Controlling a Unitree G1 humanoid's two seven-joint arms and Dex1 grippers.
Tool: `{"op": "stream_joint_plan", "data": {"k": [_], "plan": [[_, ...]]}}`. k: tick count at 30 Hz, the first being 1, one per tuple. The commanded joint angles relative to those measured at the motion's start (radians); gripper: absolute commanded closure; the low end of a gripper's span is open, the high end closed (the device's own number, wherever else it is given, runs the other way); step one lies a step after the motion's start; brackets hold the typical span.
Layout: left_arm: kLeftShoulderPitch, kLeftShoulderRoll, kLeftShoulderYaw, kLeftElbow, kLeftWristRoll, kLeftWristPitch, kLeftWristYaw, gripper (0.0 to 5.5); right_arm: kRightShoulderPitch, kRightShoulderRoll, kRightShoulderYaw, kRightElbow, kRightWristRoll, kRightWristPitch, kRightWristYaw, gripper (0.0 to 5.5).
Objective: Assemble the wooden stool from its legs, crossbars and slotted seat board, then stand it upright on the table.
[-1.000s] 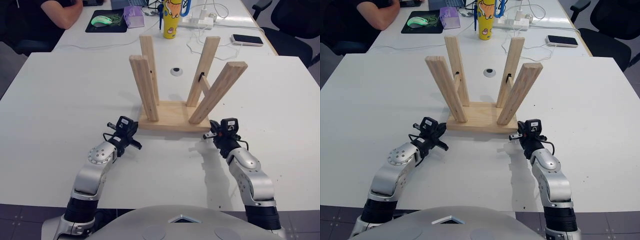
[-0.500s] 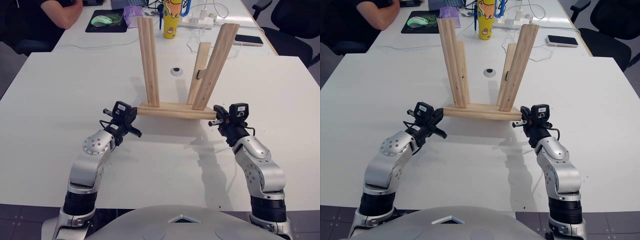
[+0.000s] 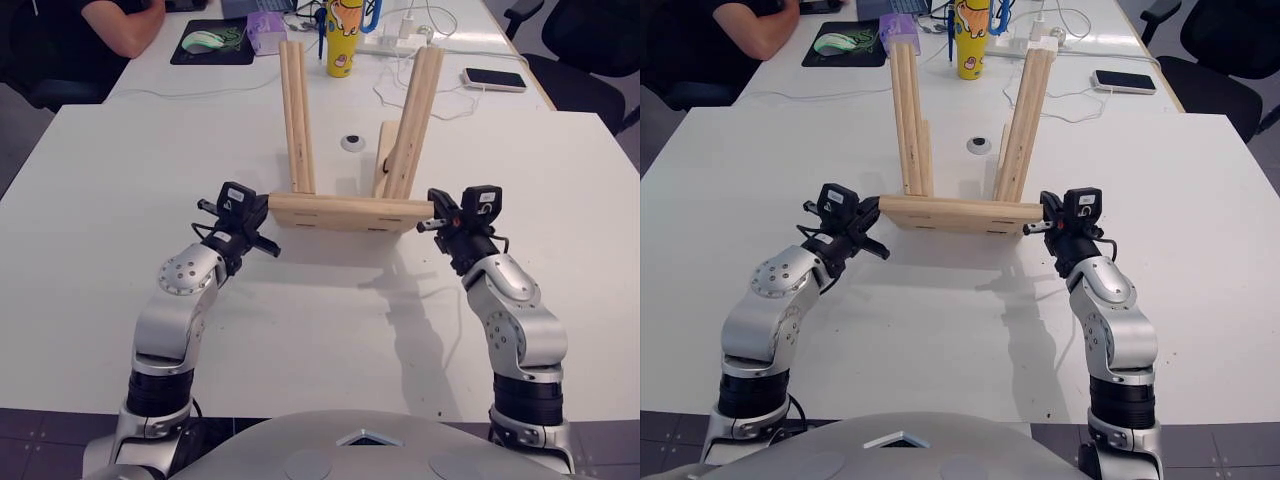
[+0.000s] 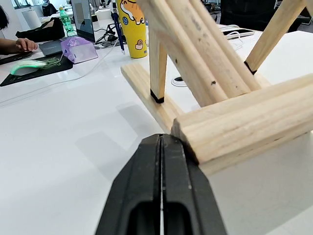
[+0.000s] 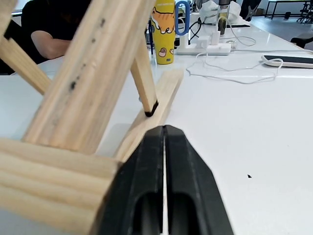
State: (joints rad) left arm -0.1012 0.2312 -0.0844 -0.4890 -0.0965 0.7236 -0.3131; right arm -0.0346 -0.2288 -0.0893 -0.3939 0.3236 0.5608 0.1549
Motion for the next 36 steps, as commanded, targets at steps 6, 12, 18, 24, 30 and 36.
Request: {"op": "stream_joint_plan", "data": {"k": [6,12,18,24,30,36], "plan": [[-0.056,-0.037,-0.041,0.167,0.099,-0.288,0.081,5.50,-0.124,0.083,0.037,0.181,-0.088,-0.256,-0.008,5.48],[0.039,-0.009,0.050,0.207,0.164,-0.507,0.177,5.50,-0.087,0.037,-0.065,0.267,-0.126,-0.420,-0.012,5.48],[0.114,0.082,0.177,0.289,-0.069,-0.618,-0.070,5.22,-0.075,-0.133,-0.118,0.415,0.021,-0.410,0.322,5.21],[0.052,0.343,0.290,0.440,-0.357,-0.532,-0.556,4.24,-0.149,-0.387,-0.132,0.717,0.141,-0.326,0.826,4.20],[-0.155,0.441,0.189,0.703,-0.359,-0.494,-0.851,3.38,-0.324,-0.462,0.034,0.891,0.055,-0.337,1.142,3.31],[-0.361,0.401,0.114,1.002,-0.266,-0.608,-0.951,2.54,-0.492,-0.394,0.116,1.063,-0.029,-0.430,1.206,2.43]]}}
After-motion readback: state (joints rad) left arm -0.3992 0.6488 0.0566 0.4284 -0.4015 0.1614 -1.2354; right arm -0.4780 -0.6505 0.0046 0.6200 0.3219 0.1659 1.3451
